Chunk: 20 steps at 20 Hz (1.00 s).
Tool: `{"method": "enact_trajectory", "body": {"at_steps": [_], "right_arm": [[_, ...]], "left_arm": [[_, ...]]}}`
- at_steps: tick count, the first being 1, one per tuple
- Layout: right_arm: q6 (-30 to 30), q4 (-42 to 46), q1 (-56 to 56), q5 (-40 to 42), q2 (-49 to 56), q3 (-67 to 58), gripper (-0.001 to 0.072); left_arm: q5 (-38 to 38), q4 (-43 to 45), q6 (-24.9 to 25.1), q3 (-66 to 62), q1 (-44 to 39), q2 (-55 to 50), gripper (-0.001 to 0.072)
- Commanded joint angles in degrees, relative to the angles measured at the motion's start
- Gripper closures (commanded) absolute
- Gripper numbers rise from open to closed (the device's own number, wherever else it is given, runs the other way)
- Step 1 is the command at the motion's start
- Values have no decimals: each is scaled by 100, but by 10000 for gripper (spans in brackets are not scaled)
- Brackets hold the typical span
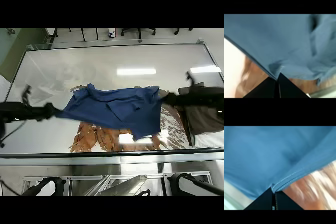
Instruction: Fold the shirts.
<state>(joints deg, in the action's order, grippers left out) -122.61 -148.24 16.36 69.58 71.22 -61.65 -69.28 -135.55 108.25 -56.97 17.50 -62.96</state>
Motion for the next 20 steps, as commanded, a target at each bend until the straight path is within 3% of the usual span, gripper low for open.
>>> {"method": "enact_trajectory", "body": {"at_steps": [1,5,9,12,15,18,20], "right_arm": [[-44,-540,175,-184,-1759,-1639,690],[-391,-426,177,-1725,-3340,-3016,691],[-562,31,177,-2511,-4063,-3390,690],[-560,203,177,-2406,-4006,-3388,689],[-549,210,177,-1738,-3517,-3340,690],[-273,203,168,-1010,-2763,-2817,690],[-308,212,50,-968,-2306,-2079,690]], "left_arm": [[297,-564,114,-1582,310,1786,698],[1427,-501,-42,-3532,800,3425,698],[1460,249,-201,-4854,1137,3694,698],[1025,396,-496,-5171,955,3185,698],[505,354,-533,-5066,472,2406,698],[240,361,-520,-4229,-101,1685,698],[258,365,-409,-3421,-577,1117,698]]}}
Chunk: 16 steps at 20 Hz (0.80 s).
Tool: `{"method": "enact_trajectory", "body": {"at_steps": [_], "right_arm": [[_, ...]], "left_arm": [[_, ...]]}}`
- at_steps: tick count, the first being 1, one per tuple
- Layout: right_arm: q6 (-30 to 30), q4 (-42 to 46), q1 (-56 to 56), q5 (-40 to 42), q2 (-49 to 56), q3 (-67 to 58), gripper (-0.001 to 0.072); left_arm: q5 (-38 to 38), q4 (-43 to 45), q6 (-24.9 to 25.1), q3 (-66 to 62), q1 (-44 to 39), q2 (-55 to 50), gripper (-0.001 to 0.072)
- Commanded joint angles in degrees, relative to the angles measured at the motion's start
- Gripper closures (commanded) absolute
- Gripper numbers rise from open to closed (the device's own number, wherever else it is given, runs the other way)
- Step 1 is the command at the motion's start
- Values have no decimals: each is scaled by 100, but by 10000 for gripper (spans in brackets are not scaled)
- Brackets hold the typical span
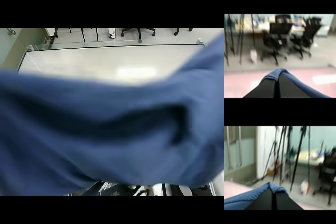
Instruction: Fold the shirts.
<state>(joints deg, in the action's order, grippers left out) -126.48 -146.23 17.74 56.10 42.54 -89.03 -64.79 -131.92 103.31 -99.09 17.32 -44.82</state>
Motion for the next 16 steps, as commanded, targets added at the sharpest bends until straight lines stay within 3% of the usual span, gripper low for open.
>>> {"method": "enact_trajectory", "body": {"at_steps": [1,5,8,11,16], "right_arm": [[0,11,-170,334,824,1108,690],[-284,13,-645,-896,2260,2809,690],[-284,-87,-721,-1534,3891,2931,690],[-243,-164,-704,-1604,5377,1974,690],[507,46,-699,-1513,6811,-538,691]], "left_arm": [[-98,4,140,1237,-811,-1047,698],[931,44,481,2844,-1384,-2671,698],[1770,20,490,3165,-1224,-4164,698],[1521,-20,466,2297,-990,-5530,698],[1187,48,-192,323,-929,-6708,699]]}}
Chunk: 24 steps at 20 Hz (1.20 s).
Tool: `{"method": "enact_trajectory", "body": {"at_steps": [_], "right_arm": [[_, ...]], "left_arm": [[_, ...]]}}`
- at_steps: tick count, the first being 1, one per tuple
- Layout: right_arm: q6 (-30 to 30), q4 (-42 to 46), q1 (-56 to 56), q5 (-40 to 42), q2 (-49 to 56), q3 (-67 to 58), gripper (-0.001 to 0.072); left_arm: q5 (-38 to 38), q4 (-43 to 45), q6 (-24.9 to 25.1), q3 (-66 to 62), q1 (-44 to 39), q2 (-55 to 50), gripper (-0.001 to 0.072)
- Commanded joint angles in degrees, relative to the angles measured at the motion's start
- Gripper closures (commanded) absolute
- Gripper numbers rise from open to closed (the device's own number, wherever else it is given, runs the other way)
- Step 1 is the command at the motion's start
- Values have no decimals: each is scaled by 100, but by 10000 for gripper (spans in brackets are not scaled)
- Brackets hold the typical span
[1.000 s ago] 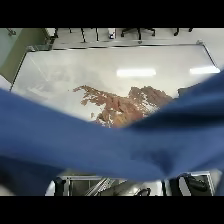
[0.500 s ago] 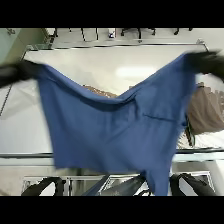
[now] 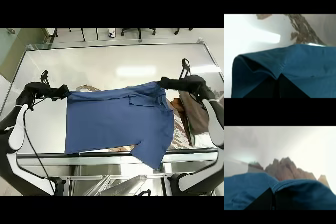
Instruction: Fold the shirts.
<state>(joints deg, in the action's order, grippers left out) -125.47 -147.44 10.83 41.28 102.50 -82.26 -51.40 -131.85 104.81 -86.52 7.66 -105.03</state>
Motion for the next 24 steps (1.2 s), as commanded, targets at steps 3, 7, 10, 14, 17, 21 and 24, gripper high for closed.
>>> {"method": "enact_trajectory", "body": {"at_steps": [3,7,10,14,17,21,24], "right_arm": [[1141,1401,59,389,1023,-2225,691],[1471,2623,109,1462,997,-2500,691],[1425,2706,96,1921,962,-2500,691],[1294,3147,96,2881,774,-2498,691],[1386,3873,70,3346,715,-2472,691],[1788,4627,-103,3390,715,-2138,691],[2087,5130,-302,3193,717,-1790,692]], "left_arm": [[-496,48,-614,-2031,37,-1058,699],[-970,1150,-1268,-2647,-81,-1145,699],[-1462,1379,-1274,-2734,-203,-1139,699],[-2203,1705,-1285,-2732,-350,-1139,699],[-2804,2249,-1467,-2730,-466,-1139,698],[-3001,2734,-1622,-2730,-649,-1141,698],[-3064,2765,-1641,-2551,-763,-1139,699]]}}
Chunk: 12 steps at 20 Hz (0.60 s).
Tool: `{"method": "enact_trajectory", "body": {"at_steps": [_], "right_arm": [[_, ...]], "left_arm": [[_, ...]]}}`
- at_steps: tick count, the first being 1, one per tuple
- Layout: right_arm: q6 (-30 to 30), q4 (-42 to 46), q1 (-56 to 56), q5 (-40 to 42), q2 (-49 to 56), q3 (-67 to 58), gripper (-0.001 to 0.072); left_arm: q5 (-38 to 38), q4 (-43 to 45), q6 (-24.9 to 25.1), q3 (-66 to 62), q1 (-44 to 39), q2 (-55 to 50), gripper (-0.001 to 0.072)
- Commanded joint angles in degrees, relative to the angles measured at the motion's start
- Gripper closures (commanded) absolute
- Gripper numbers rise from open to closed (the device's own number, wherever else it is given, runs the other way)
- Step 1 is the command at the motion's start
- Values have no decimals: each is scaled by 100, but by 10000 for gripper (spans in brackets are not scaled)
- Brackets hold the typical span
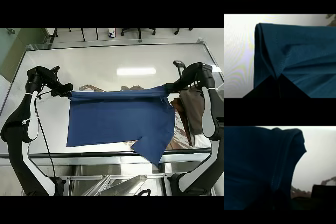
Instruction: Fold the shirts.
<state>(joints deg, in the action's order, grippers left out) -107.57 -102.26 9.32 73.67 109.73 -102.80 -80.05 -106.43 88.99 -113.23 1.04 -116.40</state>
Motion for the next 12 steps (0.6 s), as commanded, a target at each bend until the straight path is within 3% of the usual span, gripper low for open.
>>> {"method": "enact_trajectory", "body": {"at_steps": [1,12], "right_arm": [[310,608,-203,-105,-7,315,691],[916,885,-264,-208,181,339,691]], "left_arm": [[-260,348,-120,297,-101,-2,699],[234,503,-258,822,-76,-2,698]]}}
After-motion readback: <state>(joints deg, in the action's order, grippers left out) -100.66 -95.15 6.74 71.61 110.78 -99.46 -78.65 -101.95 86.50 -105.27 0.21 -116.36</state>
